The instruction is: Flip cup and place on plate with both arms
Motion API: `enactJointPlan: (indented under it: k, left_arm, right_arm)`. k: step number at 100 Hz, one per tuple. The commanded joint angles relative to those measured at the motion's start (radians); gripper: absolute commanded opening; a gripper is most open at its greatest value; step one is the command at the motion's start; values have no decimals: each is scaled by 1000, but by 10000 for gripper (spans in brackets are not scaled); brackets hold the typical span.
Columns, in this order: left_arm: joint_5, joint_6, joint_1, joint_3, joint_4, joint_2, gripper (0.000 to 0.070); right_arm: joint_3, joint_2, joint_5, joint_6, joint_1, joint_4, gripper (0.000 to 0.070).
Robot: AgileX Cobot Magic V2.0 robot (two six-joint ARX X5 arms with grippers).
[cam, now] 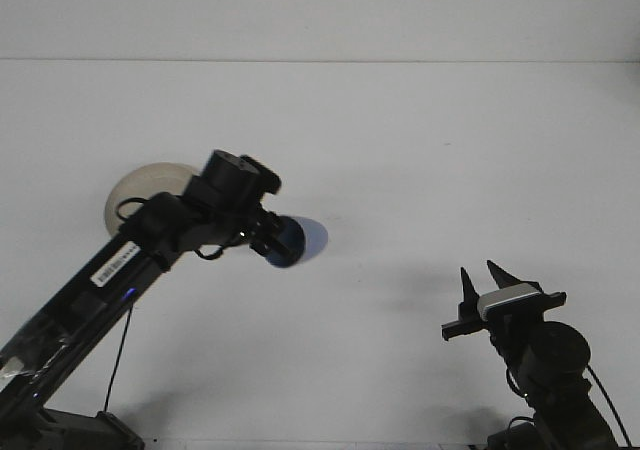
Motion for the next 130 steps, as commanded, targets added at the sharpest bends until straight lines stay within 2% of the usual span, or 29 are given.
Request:
enactJointPlan:
  k: [1, 8, 28, 49, 73, 113, 118, 126, 130]
  left_arm:
    - [-35, 39, 67, 75, -51, 11, 15]
    - [-57, 51, 160, 130, -91, 12, 15]
    - [-61, 68, 416, 157, -166, 27, 15]
    - [-61, 70, 600, 157, -211, 109, 15]
    - [-61, 71, 701, 157, -219, 267, 15]
    - [-61, 87, 723, 157, -127, 407, 26]
    - [-60, 90, 723, 157, -113, 407, 131]
    - [-58, 89, 723, 158, -103, 407, 424]
    - [-47, 88, 723, 158, -98, 406, 524]
  right_arm:
    - [3, 3, -2, 14, 3, 14, 294]
    - [3, 3, -3, 14, 3, 16, 294]
    - [3, 3, -3, 14, 3, 16, 294]
    - [3, 3, -3, 14, 3, 16, 294]
    - [3, 3, -3, 14, 3, 16, 294]
    - [3, 3, -3, 13, 3, 14, 294]
    - [3, 3, -3, 13, 3, 13, 294]
    - [3, 3, -3, 14, 3, 13, 294]
    - [3, 3, -3, 13, 3, 13, 294]
